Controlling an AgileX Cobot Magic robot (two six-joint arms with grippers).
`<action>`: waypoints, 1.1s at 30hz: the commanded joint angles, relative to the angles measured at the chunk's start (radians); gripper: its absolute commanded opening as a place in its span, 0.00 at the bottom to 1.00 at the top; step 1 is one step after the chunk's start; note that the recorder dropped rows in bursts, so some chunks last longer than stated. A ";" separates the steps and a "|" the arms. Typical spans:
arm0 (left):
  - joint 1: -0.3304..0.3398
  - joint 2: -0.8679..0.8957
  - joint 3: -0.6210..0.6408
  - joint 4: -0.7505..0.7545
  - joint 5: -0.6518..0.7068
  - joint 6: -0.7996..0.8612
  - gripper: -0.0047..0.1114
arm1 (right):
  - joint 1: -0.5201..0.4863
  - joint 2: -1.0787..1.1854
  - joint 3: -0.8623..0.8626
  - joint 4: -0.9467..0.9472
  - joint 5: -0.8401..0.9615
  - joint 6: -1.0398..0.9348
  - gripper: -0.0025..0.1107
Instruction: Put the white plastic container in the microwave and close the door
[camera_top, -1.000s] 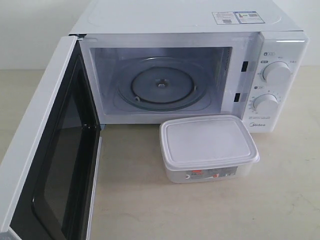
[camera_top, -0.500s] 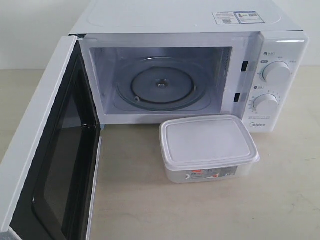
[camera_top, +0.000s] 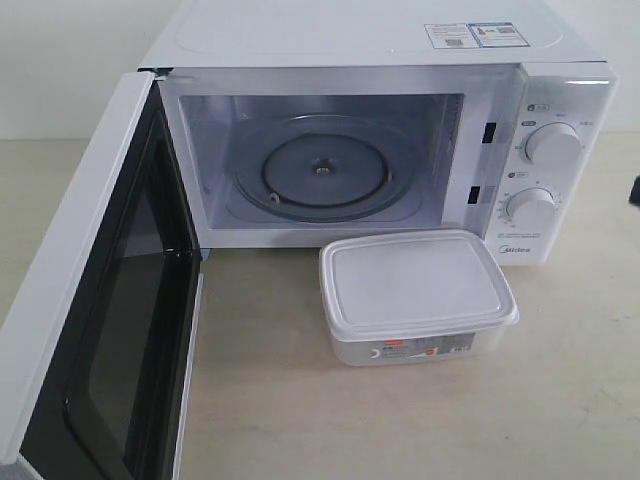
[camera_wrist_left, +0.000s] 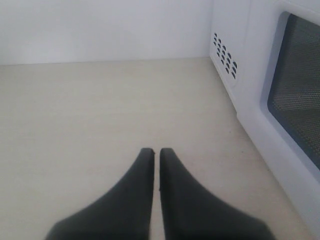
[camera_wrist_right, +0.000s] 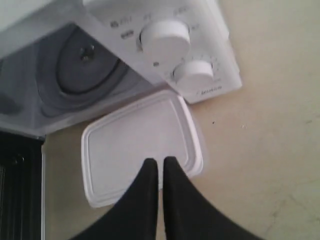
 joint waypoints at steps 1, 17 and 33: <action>-0.005 -0.003 0.003 0.001 -0.001 0.007 0.08 | 0.001 0.003 0.147 0.126 -0.104 -0.110 0.02; -0.005 -0.003 0.003 0.001 -0.001 0.007 0.08 | 0.628 -0.092 0.555 0.019 -1.051 0.435 0.02; -0.005 -0.003 0.003 0.001 -0.001 0.007 0.08 | 0.792 0.635 0.559 -0.194 -1.596 1.515 0.44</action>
